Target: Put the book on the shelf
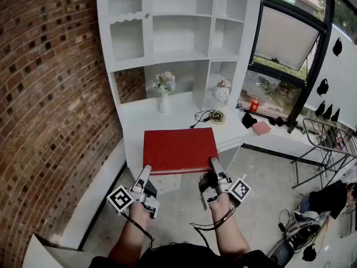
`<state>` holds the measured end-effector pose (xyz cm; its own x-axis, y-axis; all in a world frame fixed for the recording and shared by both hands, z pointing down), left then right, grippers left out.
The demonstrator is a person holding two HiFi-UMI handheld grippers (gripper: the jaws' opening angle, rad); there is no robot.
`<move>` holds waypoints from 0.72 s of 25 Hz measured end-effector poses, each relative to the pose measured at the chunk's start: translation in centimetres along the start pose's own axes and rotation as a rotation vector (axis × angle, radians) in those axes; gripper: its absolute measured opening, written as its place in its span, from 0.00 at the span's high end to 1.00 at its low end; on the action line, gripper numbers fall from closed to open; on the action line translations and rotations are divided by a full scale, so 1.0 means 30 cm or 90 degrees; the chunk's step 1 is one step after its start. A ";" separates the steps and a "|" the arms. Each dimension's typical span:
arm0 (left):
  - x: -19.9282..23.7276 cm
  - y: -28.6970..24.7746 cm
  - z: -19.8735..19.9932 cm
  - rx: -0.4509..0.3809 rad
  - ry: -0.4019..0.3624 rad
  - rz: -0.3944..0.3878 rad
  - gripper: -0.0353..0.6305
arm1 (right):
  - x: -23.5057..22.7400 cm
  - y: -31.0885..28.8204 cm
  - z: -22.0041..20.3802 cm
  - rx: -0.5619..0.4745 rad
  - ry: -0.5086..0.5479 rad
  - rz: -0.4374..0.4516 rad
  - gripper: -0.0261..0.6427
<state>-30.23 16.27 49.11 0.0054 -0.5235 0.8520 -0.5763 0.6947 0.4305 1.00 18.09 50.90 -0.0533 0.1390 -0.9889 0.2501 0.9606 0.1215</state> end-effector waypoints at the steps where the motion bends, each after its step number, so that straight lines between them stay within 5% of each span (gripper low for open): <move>1: 0.003 -0.004 -0.003 0.000 -0.002 0.001 0.57 | 0.003 -0.002 0.006 0.002 0.000 0.002 0.58; 18: 0.002 -0.061 -0.132 -0.007 0.004 0.005 0.57 | -0.023 0.044 0.131 0.009 -0.005 -0.017 0.57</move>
<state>-25.95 16.91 49.56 0.0062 -0.5141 0.8577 -0.5676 0.7044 0.4263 5.15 18.31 51.40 -0.0526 0.1112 -0.9924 0.2628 0.9603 0.0937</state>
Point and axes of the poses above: the fingertips, and each gripper's own axes: y backward along the fingers, x to its left, z out of its top, the point moved 8 cm from there along y, backward along the fingers, and after that the axes turned 11 degrees about -z, right-handed, at the moved point
